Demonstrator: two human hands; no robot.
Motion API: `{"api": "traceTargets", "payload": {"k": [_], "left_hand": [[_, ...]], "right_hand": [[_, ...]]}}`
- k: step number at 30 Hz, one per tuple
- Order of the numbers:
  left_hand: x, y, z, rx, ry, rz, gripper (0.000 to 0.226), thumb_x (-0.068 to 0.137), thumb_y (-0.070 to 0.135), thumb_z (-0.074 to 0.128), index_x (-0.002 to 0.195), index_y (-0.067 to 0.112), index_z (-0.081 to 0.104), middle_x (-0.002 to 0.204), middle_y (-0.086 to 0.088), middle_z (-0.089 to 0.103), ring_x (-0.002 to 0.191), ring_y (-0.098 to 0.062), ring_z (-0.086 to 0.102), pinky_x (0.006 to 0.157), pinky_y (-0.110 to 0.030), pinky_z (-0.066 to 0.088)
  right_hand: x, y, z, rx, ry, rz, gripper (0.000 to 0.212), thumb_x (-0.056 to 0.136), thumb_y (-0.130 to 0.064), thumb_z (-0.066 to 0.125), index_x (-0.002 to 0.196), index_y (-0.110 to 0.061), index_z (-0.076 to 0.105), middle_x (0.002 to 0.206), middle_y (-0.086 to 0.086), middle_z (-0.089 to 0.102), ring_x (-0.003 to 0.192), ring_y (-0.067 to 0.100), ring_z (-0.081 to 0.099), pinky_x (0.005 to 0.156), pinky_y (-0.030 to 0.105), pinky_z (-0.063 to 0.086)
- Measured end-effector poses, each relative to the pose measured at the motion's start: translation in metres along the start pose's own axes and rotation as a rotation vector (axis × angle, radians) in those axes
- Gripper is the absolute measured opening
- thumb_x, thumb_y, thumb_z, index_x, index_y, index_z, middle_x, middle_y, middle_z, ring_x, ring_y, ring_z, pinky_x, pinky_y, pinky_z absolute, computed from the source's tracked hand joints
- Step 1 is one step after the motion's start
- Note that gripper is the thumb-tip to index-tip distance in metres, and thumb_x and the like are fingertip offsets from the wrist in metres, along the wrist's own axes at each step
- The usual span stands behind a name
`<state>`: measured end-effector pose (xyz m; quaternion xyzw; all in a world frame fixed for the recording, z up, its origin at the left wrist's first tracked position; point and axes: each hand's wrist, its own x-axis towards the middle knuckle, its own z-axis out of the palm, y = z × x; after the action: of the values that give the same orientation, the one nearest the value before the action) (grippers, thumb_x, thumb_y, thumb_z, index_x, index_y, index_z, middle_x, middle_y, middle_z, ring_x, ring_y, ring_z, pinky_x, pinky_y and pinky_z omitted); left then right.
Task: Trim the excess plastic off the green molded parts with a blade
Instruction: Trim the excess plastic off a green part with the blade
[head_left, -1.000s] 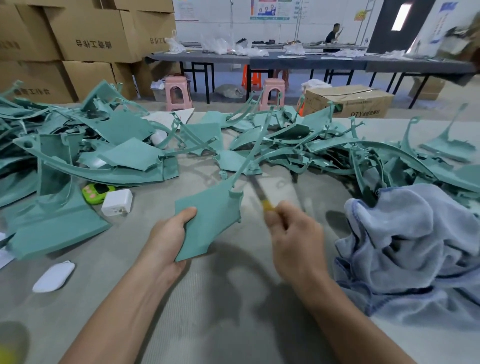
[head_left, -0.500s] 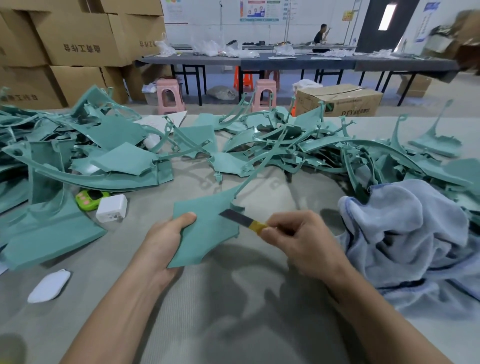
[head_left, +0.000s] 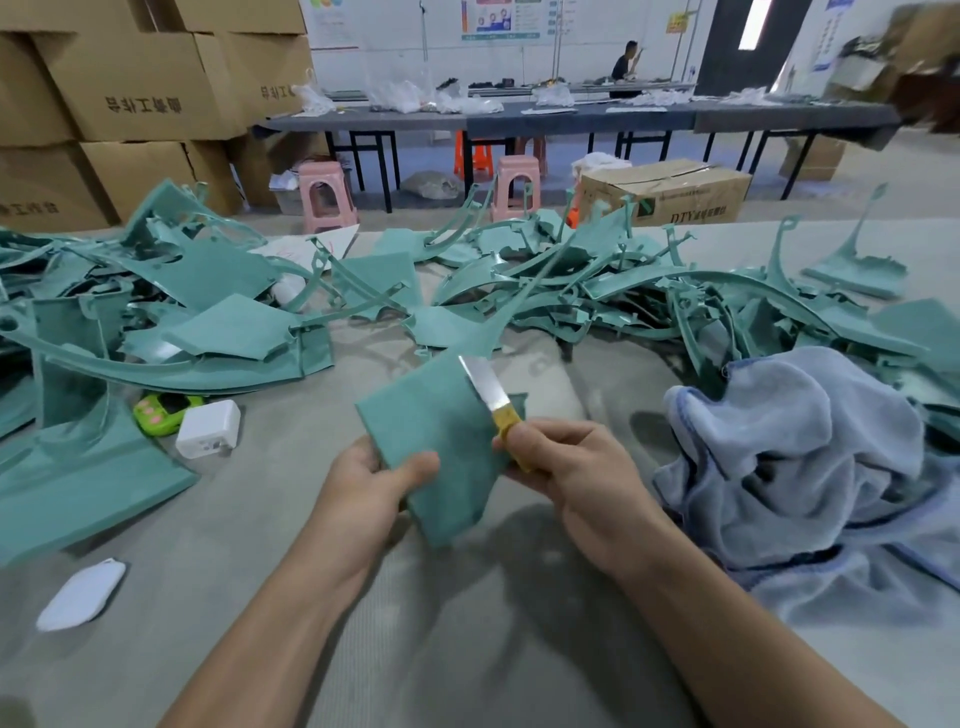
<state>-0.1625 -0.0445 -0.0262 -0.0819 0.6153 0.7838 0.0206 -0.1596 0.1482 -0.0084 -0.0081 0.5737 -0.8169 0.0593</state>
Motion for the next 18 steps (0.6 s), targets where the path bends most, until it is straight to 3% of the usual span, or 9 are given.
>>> {"api": "traceTargets", "payload": {"k": [3,4,6,9,11,13,15,18], "left_hand": [[0.003,-0.004,-0.007,0.2,0.004,0.131,0.088,0.069,-0.007,0.085,0.14,0.033,0.051,0.111,-0.002,0.074,0.095,-0.019,0.074,0.071,-0.036,0.06],[0.005,-0.002,-0.01,0.268,0.006,0.163,0.094,0.064,-0.002,0.09,0.14,0.036,0.05,0.113,0.001,0.072,0.098,-0.017,0.073,0.074,-0.036,0.059],[0.007,0.001,-0.014,0.246,-0.116,0.166,0.073,0.061,0.006,0.088,0.128,0.023,0.066,0.117,-0.01,0.073,0.104,-0.026,0.072,0.085,-0.042,0.06],[0.0,-0.003,-0.008,0.083,-0.296,-0.012,0.042,0.07,0.003,0.084,0.111,0.005,0.074,0.111,-0.025,0.073,0.098,-0.041,0.073,0.078,-0.042,0.063],[-0.001,-0.003,-0.005,0.018,-0.188,-0.068,0.032,0.08,0.008,0.073,0.111,0.001,0.073,0.107,-0.022,0.075,0.095,-0.038,0.074,0.072,-0.037,0.062],[0.004,0.0,-0.005,-0.068,0.013,-0.063,0.02,0.092,0.007,0.064,0.11,0.001,0.072,0.103,-0.018,0.077,0.091,-0.032,0.076,0.069,-0.033,0.062],[0.009,0.006,-0.008,-0.182,0.164,-0.052,0.017,0.098,0.006,0.056,0.107,0.003,0.071,0.099,-0.014,0.078,0.087,-0.026,0.077,0.066,-0.031,0.062],[0.009,0.013,-0.011,-0.328,0.22,-0.12,0.016,0.1,0.008,0.056,0.104,0.001,0.069,0.095,-0.012,0.079,0.078,-0.022,0.077,0.058,-0.028,0.061]], "right_hand": [[0.005,-0.008,-0.013,-0.229,0.019,-0.16,0.016,0.088,0.0,0.073,0.077,-0.007,0.082,0.083,0.012,0.078,0.08,0.019,0.071,0.086,0.038,0.058],[0.006,-0.011,-0.017,-0.305,-0.014,-0.183,0.014,0.089,0.001,0.073,0.08,-0.006,0.082,0.083,0.015,0.078,0.079,0.02,0.07,0.082,0.037,0.058],[0.004,-0.014,-0.023,-0.429,-0.108,-0.178,0.012,0.089,-0.002,0.074,0.081,-0.007,0.082,0.082,0.014,0.078,0.077,0.017,0.068,0.074,0.032,0.055],[0.0,-0.014,-0.019,-0.317,-0.143,-0.112,0.011,0.089,-0.006,0.074,0.081,-0.009,0.083,0.088,0.013,0.078,0.082,0.015,0.07,0.075,0.027,0.055],[0.001,-0.015,-0.019,-0.113,0.002,-0.071,0.013,0.087,-0.013,0.074,0.078,-0.012,0.083,0.104,0.021,0.076,0.091,0.019,0.066,0.088,0.036,0.055],[0.003,-0.019,-0.024,-0.078,0.13,-0.089,0.019,0.09,-0.016,0.072,0.074,-0.015,0.082,0.102,0.017,0.077,0.091,0.02,0.062,0.093,0.042,0.05],[-0.001,-0.018,-0.027,-0.158,0.129,-0.122,0.023,0.094,-0.016,0.068,0.074,-0.015,0.08,0.087,0.011,0.076,0.081,0.02,0.058,0.085,0.041,0.046],[-0.012,-0.012,-0.019,-0.262,-0.009,-0.21,0.021,0.093,-0.02,0.068,0.077,-0.013,0.08,0.076,0.01,0.073,0.072,0.017,0.057,0.074,0.032,0.046]]}}
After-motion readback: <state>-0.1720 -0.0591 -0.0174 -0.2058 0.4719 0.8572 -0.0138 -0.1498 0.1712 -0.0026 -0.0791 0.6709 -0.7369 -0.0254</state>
